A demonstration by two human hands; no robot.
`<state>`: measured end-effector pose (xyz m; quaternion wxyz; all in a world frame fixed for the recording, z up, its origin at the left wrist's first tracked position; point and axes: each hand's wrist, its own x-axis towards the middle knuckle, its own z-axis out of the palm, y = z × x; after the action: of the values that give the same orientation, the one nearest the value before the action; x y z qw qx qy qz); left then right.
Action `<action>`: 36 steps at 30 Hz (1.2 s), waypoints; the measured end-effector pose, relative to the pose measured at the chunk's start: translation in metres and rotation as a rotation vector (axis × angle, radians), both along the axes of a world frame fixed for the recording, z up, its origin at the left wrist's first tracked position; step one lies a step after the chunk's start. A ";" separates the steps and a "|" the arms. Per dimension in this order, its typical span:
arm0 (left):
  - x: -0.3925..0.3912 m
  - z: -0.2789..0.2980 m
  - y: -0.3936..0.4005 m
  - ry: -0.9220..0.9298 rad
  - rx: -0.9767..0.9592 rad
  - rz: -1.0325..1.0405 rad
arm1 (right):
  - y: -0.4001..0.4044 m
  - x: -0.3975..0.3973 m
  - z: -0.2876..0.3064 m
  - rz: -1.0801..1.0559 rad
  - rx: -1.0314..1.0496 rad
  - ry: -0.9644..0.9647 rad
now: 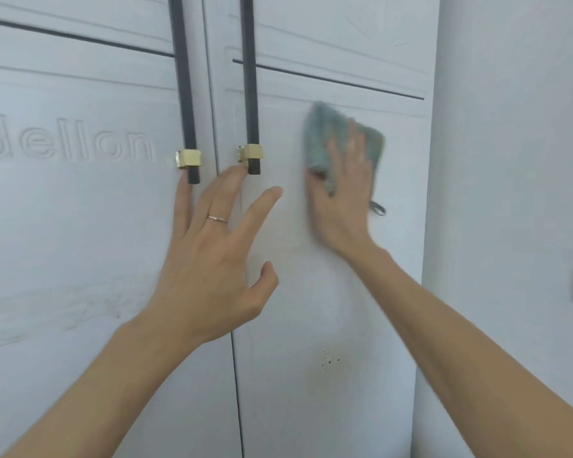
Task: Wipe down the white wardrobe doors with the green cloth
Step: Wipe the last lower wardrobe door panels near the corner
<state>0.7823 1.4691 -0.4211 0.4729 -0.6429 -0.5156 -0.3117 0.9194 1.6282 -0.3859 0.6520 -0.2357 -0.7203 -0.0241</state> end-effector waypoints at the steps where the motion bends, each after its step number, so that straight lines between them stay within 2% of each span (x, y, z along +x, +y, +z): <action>1: -0.001 0.000 -0.001 0.010 0.004 0.000 | -0.010 -0.012 -0.009 0.013 0.105 -0.102; 4: -0.004 -0.002 0.000 0.035 0.011 0.007 | -0.015 -0.015 -0.017 0.049 0.269 -0.289; 6: -0.004 -0.004 0.004 0.054 0.025 -0.011 | 0.013 0.008 -0.010 0.000 0.256 -0.249; 11: -0.006 -0.007 0.010 0.082 0.057 -0.007 | 0.081 0.070 0.013 0.050 -0.290 0.244; 14: -0.008 -0.007 0.012 0.103 0.090 0.016 | 0.071 0.067 0.014 0.053 -0.474 0.324; 16: -0.009 -0.008 0.014 0.098 0.107 0.026 | 0.050 0.045 0.007 0.012 -0.402 0.267; 21: -0.007 -0.009 0.016 0.074 0.138 0.045 | -0.016 -0.016 -0.064 -0.013 0.112 -0.157; 23: -0.006 -0.010 0.015 0.059 0.144 0.038 | -0.028 -0.019 -0.090 0.013 0.229 -0.300; 25: -0.006 -0.011 0.014 0.063 0.144 0.051 | -0.010 -0.006 -0.093 -0.013 0.279 -0.348; 27: -0.007 -0.012 0.009 0.088 0.131 0.096 | 0.017 0.010 -0.086 -0.061 0.163 -0.261; 31: -0.010 -0.018 -0.009 0.143 0.098 0.211 | 0.042 0.046 -0.060 0.019 -0.374 0.222; 33: -0.016 -0.023 -0.015 0.189 0.100 0.233 | 0.041 0.047 -0.050 0.018 -0.588 0.336; 34: -0.020 -0.024 -0.017 0.212 0.103 0.237 | 0.035 0.040 -0.047 -0.015 -0.606 0.335; 36: -0.028 -0.024 -0.019 0.253 0.104 0.240 | 0.014 0.015 -0.052 -0.045 -0.413 0.273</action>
<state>0.7539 1.4503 -0.4452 0.6004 -0.5856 -0.5082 -0.1957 0.9347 1.6418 -0.4384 0.6806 -0.3808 -0.6098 0.1411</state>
